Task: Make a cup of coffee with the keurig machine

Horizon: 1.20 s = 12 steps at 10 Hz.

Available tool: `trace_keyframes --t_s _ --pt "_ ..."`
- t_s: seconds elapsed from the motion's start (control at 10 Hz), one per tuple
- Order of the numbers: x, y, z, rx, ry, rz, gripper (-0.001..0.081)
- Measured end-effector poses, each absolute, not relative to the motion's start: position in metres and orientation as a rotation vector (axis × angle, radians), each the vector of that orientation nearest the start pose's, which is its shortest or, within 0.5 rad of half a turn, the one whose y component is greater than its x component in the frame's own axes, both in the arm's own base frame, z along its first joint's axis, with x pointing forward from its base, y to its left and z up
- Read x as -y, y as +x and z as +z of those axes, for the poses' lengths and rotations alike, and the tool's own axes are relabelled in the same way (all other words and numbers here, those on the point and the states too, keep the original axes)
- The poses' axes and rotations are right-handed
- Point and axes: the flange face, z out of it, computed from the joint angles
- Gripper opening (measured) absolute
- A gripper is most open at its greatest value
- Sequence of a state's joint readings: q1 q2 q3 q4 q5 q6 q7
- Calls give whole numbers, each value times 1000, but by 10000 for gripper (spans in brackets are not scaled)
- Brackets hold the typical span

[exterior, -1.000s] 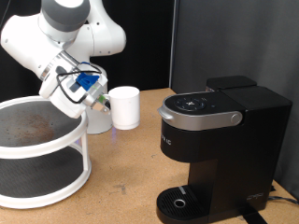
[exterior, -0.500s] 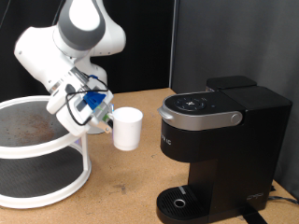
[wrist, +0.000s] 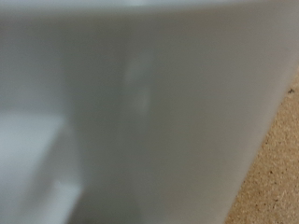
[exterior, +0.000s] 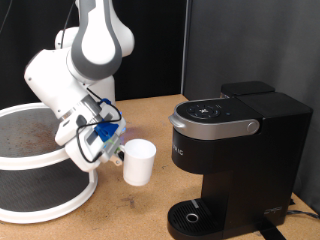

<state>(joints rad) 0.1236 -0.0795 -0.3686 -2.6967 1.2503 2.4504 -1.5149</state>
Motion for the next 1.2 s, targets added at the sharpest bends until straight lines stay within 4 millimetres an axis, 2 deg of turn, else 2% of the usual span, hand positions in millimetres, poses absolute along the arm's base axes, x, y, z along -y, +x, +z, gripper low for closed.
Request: trace_keyframes --t_s 0.4,0.7,1.2 --pt "90 407 224 215 -2504 -624 61" --pt "85 416 216 256 -2468 -621 61" --pt "46 423 201 270 -2462 -665 61"
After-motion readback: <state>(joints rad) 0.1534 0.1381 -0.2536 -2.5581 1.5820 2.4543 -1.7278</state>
